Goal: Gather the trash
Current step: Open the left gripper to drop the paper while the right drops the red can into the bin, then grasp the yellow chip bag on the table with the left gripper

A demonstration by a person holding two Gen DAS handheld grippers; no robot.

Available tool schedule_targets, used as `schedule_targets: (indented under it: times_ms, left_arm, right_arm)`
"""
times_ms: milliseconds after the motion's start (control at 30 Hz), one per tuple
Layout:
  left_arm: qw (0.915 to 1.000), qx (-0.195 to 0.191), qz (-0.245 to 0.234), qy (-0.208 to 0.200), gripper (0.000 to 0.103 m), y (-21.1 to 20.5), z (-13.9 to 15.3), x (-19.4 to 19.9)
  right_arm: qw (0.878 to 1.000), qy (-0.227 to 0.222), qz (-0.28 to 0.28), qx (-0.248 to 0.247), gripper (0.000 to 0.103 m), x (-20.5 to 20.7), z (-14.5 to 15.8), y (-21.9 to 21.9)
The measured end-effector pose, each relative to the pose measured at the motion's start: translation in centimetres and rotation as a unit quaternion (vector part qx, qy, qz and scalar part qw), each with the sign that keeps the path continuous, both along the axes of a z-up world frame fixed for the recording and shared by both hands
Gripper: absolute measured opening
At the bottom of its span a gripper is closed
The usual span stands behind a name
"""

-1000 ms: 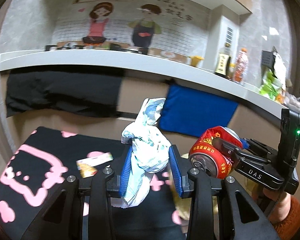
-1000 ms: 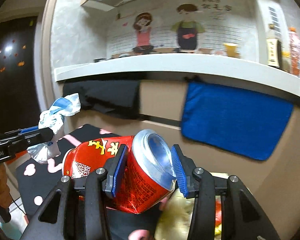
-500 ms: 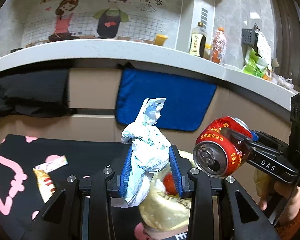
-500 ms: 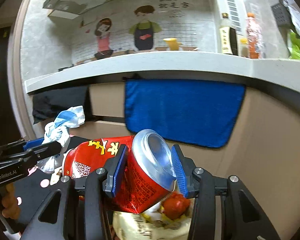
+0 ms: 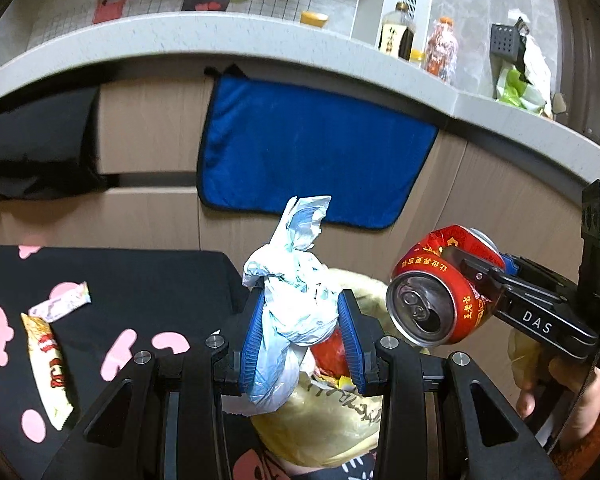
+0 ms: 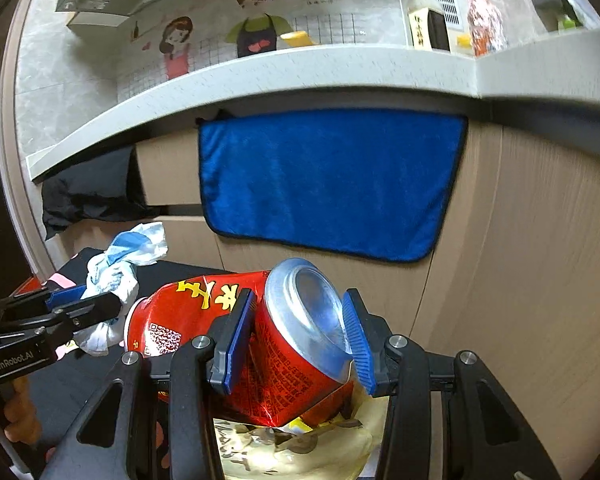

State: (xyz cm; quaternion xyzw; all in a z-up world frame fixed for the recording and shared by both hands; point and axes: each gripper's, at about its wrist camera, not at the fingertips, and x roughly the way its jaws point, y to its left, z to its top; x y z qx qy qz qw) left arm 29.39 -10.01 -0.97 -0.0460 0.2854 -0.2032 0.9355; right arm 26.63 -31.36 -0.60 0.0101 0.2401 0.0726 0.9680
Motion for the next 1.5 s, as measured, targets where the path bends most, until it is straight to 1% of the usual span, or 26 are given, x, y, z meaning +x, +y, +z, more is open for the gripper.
schedule_targets:
  times_ms: [333,500,933,1033,1067,1133,1167,1233,1300,1333,1367,1433,1500]
  left_arm:
    - [0.9996,-0.003,-0.011,0.027,0.038,-1.5,-2.1,2.7]
    - [0.9993,-0.005,-0.017,0.033,0.037,-2.1,-2.7,3.6]
    - [0.9977,-0.012,-0.030,0.060,0.038,-2.9,-4.4,6.0]
    - [0.9967,-0.021,-0.038,0.068,0.038,-2.9,-4.9,6.6]
    - [0.9963,-0.025,-0.042,0.070,0.039,-2.9,-5.0,6.7]
    - [0.9944,-0.042,-0.057,0.078,0.045,-2.8,-5.3,7.2]
    - [0.9924,-0.048,-0.073,0.087,0.049,-2.8,-5.4,7.5]
    - [0.9908,-0.055,-0.090,0.085,0.050,-2.7,-5.2,7.6]
    - [0.9927,-0.050,-0.080,0.075,0.052,-2.2,-4.8,7.5]
    - [0.9933,-0.050,-0.072,0.074,0.052,-1.8,-4.5,7.5]
    - [0.9934,-0.055,-0.066,0.076,0.052,-1.3,-4.3,7.6]
    - [0.9938,-0.067,-0.046,0.076,0.052,0.2,-3.7,7.5]
    - [0.9954,-0.063,-0.020,0.069,0.052,1.7,-3.1,7.2]
  right_arm:
    - [1.000,0.019,-0.006,0.002,0.042,1.4,-2.2,-1.1]
    - [0.999,0.030,-0.013,0.002,0.042,2.0,-3.2,-1.8]
    - [0.998,0.051,-0.024,-0.005,0.042,4.0,-4.4,-2.3]
    - [0.998,0.056,-0.028,-0.005,0.042,4.4,-4.7,-2.4]
    - [0.998,0.058,-0.029,-0.004,0.042,4.6,-4.8,-2.4]
    - [0.998,0.061,-0.032,-0.003,0.042,4.9,-4.9,-2.4]
    - [0.997,0.063,-0.035,-0.003,0.042,5.0,-5.0,-2.4]
    - [0.997,0.061,-0.040,-0.006,0.043,5.1,-5.0,-2.3]
    - [0.997,0.058,-0.045,-0.008,0.051,5.2,-4.9,-2.2]
    - [0.997,0.056,-0.045,-0.006,0.057,5.1,-4.9,-2.2]
    - [0.998,0.054,-0.045,-0.004,0.059,5.1,-4.9,-2.2]
    - [0.998,0.052,-0.047,-0.004,0.059,4.9,-4.8,-2.1]
    - [0.997,0.052,-0.048,-0.006,0.060,4.8,-4.7,-1.8]
